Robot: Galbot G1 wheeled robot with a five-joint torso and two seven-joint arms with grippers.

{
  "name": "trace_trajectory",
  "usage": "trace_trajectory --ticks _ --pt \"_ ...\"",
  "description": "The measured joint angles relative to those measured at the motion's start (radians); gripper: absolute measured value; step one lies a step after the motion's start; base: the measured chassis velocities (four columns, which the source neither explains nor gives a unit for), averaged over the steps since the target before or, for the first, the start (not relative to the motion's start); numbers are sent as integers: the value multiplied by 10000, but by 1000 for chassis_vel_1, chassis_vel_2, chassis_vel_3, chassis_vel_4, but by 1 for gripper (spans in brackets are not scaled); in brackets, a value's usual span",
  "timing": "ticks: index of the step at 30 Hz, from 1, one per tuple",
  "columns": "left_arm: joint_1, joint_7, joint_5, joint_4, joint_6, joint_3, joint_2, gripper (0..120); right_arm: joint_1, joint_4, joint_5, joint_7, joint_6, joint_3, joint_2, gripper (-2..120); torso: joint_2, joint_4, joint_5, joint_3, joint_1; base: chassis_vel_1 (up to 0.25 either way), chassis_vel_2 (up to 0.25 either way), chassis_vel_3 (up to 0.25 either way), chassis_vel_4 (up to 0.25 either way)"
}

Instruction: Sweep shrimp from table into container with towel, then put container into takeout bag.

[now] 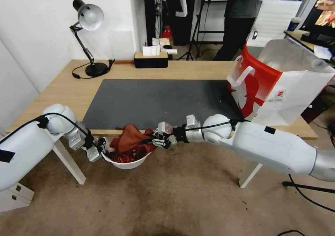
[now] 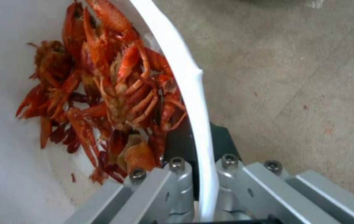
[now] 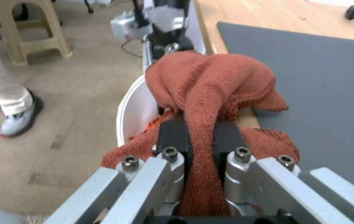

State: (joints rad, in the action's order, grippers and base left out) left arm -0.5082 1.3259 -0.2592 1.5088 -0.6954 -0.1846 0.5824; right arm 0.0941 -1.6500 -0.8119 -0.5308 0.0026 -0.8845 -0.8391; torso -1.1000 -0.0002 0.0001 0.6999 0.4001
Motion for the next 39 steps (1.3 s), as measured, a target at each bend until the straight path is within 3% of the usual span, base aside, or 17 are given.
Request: trace_trajectory --ticks 5,7,8,10,11,14,15,16,17,19,20,22,32,37,39 --pt "-237 -31 0 95 6 133 -61 0 236 -203 -728 416 -106 831 62 5 0 3 1 -1 -1 0 0 0 0" --pt "-422 -50 -8 155 10 210 -69 0 598 -397 -1445 1397 -177 1792 -19 5 0 3 0 -1 -1 0 0 0 0" --pt "-422 -50 -8 155 10 210 -69 0 598 -397 -1445 1397 -177 1792 -19 5 0 3 0 -1 -1 0 0 0 0" --pt "-625 -87 -43 234 10 267 -68 0 1169 -776 -2031 3294 -326 2853 -187 5 0 3 0 -1 -1 0 0 0 0" --pt "-625 -87 -43 234 10 267 -68 0 1169 -776 -2031 3294 -326 2853 -187 5 0 3 0 -1 -1 0 0 0 0" --pt "-761 -192 -103 380 20 285 -64 0 2090 -1267 -1846 6639 -1232 3890 -319 5 0 2 2 -1 -2 0 0 0 0" --pt "-761 -192 -103 380 20 285 -64 0 2090 -1267 -1846 6639 -1232 3890 -319 5 0 2 2 -1 -2 0 0 0 0" --pt "-798 -205 -130 416 23 285 -58 0 2441 -1310 -1478 7960 -1653 4169 -350 5 -1 1 0 -1 -2 0 0 0 0" --pt "-798 -205 -130 416 23 285 -58 0 2441 -1310 -1478 7960 -1653 4169 -350 5 -1 1 0 -1 -2 0 0 0 0" --pt "-935 -218 -243 497 24 319 -44 0 3012 -1235 -979 10025 -2270 4612 -397 5 0 -2 3 1 0 0 0 0 0" --pt "-935 -218 -243 497 24 319 -44 0 3012 -1235 -979 10025 -2270 4612 -397 5 0 -2 3 1 0 0 0 0 0" --pt "-1163 -226 -320 598 25 399 -43 0 3525 -1046 -864 11179 -2616 5015 -468 5 0 -2 2 1 -1 0 0 0 0" --pt "-1771 -229 -525 958 46 738 -20 0 4324 -411 -685 10493 -2450 5544 -514 5 -1 1 1 1 -2 0 0 0 0" --pt "-1980 -232 -576 1076 52 891 -89 0 4566 -721 -785 10545 -2898 5787 -389 19 -1 0 -1 0 -1 0 0 0 0" --pt "-2148 -232 -624 1170 56 1016 -134 0 4719 -1003 -795 10784 -3495 5981 -354 30 -1 3 -1 0 -1 0 0 0 0"
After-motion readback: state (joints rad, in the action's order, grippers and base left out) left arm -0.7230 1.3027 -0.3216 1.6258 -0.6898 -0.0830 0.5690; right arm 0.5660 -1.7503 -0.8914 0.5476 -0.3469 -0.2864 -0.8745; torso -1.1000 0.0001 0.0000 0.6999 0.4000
